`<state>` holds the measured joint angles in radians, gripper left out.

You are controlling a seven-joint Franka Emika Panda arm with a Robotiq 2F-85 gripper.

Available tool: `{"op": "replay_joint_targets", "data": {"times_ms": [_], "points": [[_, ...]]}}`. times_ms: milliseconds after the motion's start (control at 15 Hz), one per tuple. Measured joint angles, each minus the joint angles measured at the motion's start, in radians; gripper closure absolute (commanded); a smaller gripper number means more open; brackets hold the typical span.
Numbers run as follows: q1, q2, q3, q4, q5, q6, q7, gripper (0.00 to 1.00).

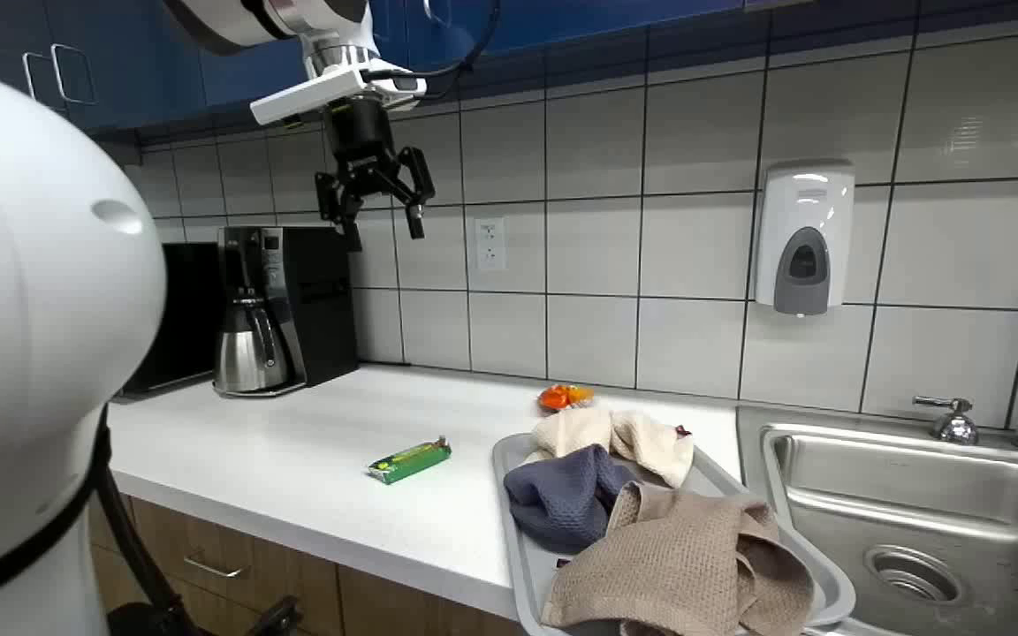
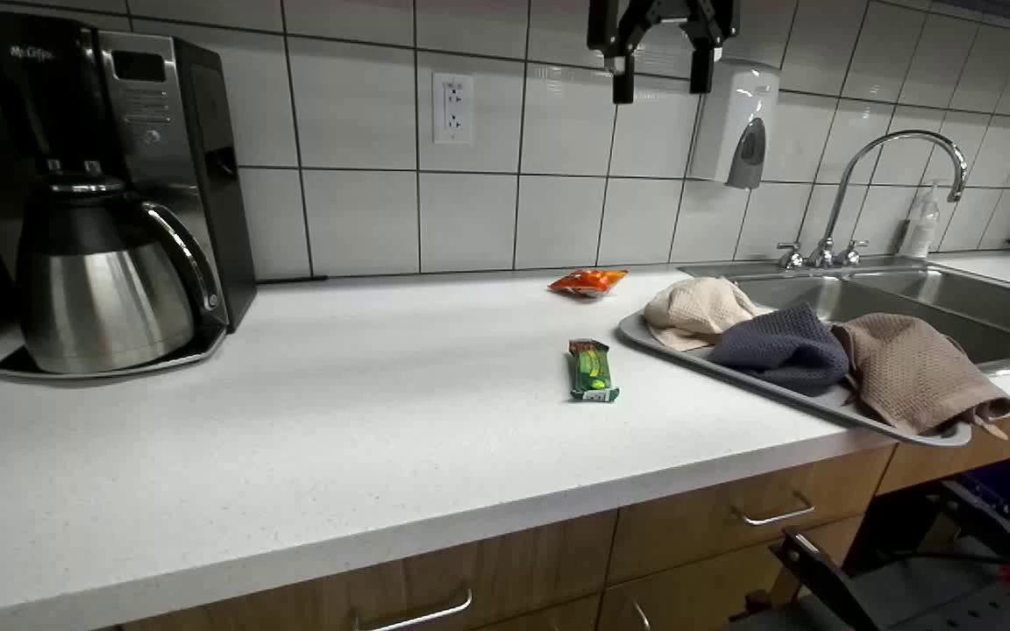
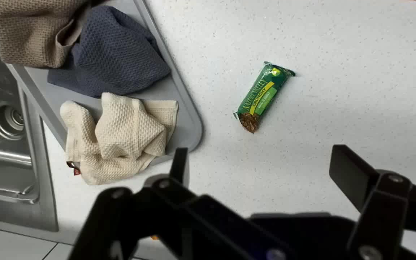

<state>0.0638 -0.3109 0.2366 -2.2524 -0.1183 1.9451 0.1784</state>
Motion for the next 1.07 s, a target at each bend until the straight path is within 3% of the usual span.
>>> {"op": "replay_joint_targets", "data": {"times_ms": [733, 1067], "points": [[0.002, 0.001, -0.002, -0.001, -0.001, 0.000, 0.000, 0.00], [0.003, 0.000, -0.002, -0.025, -0.053, 0.045, 0.051, 0.00]]}}
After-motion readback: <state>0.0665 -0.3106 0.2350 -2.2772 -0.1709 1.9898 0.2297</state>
